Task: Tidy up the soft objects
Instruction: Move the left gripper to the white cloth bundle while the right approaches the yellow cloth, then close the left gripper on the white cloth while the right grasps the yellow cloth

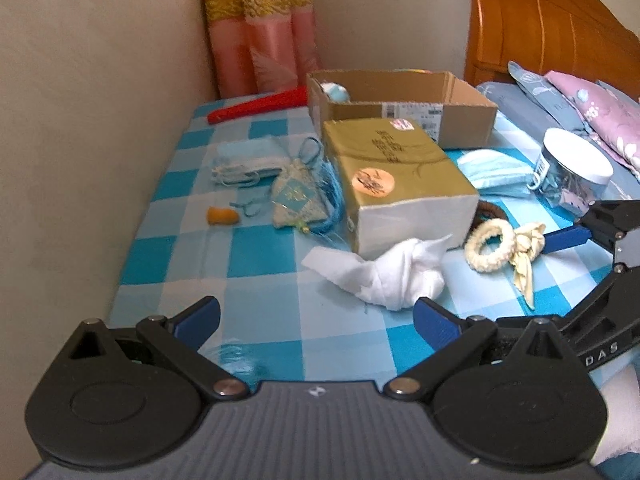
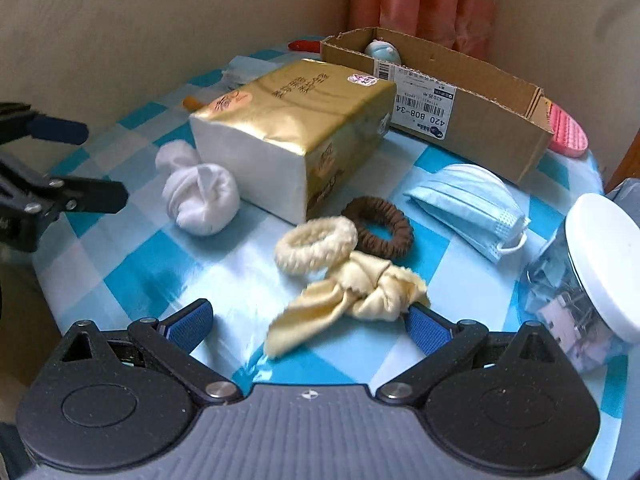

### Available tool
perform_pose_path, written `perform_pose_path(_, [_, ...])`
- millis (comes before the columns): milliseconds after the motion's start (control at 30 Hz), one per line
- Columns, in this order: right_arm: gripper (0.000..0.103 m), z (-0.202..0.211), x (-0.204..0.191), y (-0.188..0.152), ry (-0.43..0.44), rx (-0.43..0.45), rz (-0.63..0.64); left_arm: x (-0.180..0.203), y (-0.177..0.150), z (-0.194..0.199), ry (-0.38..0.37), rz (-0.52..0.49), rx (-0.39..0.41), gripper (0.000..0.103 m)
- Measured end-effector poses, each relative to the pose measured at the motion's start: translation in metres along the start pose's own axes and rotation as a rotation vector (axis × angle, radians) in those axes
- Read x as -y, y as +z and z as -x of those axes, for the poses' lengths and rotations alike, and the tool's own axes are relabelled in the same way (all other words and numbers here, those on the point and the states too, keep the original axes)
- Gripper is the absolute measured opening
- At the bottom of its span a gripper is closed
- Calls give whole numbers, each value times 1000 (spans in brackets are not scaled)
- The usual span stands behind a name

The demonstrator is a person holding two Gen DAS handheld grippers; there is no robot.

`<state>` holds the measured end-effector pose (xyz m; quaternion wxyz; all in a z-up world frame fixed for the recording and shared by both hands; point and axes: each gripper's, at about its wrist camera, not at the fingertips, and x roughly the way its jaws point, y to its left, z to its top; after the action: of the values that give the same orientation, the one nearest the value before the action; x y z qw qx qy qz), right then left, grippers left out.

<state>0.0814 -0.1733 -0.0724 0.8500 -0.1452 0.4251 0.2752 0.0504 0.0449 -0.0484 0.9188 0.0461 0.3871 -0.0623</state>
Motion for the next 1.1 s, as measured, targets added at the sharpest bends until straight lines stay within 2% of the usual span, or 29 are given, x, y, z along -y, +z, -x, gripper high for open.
perform_pose_path(233, [103,5,-4,-10,-26,34,-24,5,-2,-21,-108,2,-38,102])
perform_pose_path(400, [103,5,-4,-12,-32,51,-28,9,-2,-40,-124,16,-73,102])
perform_pose_path(600, [103,6,-4,-17,-29,79,-20,21,1,-50,-90,-24,-59,102])
perform_pose_path(800, [103,7,-3,-20,-20,98,-10,26,11,-57,-88,0,-36,102])
perform_pose_path(900, [103,8,-3,-21,-17,106,-7,30,14,-56,-96,5,-23,95])
perform_pose_path(1000, [103,8,-3,-21,-17,108,-7,34,14,-55,-80,-17,-19,70])
perform_pose_path(1100, [103,8,-2,-20,-22,102,-11,34,12,-51,-79,-16,-17,63])
